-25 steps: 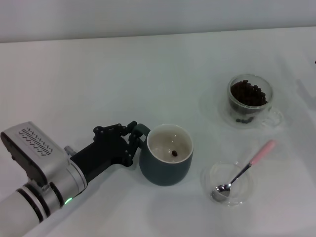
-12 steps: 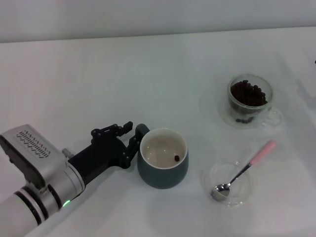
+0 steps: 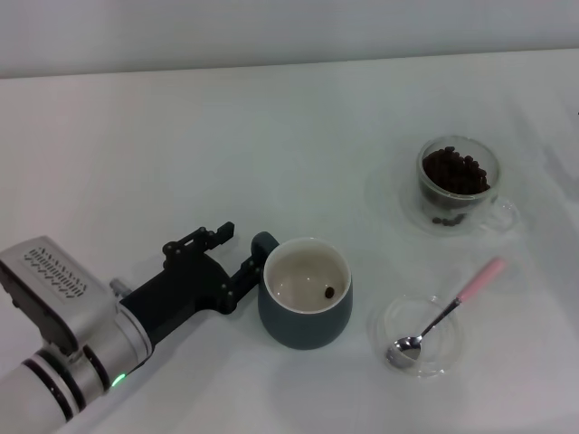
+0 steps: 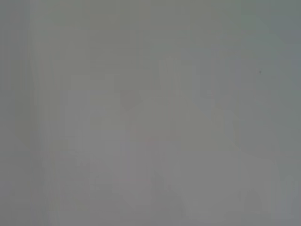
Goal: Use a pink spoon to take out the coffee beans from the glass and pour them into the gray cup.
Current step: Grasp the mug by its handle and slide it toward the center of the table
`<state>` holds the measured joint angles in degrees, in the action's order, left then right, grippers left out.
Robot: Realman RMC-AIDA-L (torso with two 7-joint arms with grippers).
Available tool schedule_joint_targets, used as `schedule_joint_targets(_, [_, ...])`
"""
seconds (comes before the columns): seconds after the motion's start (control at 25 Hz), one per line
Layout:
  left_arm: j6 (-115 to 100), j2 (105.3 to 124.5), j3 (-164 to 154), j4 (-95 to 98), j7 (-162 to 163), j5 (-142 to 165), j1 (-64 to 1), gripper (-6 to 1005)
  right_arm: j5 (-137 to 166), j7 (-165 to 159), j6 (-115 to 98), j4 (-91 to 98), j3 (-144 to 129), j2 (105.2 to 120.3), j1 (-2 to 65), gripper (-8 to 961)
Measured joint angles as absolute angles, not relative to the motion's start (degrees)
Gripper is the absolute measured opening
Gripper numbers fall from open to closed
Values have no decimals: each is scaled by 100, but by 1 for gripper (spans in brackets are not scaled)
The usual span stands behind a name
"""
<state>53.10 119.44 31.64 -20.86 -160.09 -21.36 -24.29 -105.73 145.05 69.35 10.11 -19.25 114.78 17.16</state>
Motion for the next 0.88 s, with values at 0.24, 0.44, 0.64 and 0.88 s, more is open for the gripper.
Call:
schedule_joint_targets(0.24, [5351, 11938, 3179, -2107, -16027, -2126, -2271, 546, -10573, 14490, 6933, 1025, -1925, 11478, 1693, 770])
schedule_joint_targets(0.44, [5669, 11926, 3189, -2078, -16038, -2136, -2094, 561, -10573, 14470, 6930, 1035, -1925, 11478, 1652, 768])
schedule_joint_targets(0.64, [5962, 11907, 3200, -2043, -16044, -2145, -1925, 561, -10574, 14452, 6928, 1040, -1925, 11471, 1621, 765])
schedule_joint_targets(0.88, [6281, 11898, 3265, -1917, -16056, -2169, -1759, 561, -10580, 14442, 6934, 1048, -1925, 11469, 1595, 762])
